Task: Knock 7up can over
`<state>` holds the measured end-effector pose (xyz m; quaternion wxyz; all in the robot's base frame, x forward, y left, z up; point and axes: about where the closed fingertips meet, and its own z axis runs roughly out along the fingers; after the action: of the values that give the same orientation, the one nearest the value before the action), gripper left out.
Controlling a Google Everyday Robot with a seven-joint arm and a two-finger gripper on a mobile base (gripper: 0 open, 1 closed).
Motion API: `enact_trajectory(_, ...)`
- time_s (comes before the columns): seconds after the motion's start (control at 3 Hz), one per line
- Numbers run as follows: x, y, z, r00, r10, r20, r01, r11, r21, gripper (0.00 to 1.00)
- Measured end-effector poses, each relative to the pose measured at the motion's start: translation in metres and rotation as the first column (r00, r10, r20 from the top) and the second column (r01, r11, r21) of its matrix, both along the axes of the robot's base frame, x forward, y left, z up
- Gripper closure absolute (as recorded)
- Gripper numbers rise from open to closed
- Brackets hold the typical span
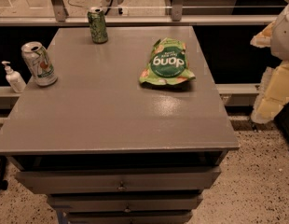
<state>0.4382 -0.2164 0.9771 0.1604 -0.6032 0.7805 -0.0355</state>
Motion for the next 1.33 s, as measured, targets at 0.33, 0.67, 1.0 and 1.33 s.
enact_trajectory(0.33, 0.0, 0.0, 0.0, 1.0, 0.0, 0.002, 0.0, 1.0, 0.0, 0.0)
enact_trajectory(0.67, 0.005, 0.015, 0.0, 0.9994, 0.023, 0.024, -0.025, 0.996, 0.091, 0.0)
enact_trajectory(1.0, 0.021, 0.07, -0.008, 0.9955, 0.076, 0.057, -0.089, 0.953, 0.291, 0.0)
enact_trajectory(1.33, 0.03, 0.189, -0.004, 0.9778, 0.177, 0.112, -0.21, 0.831, 0.516, 0.0)
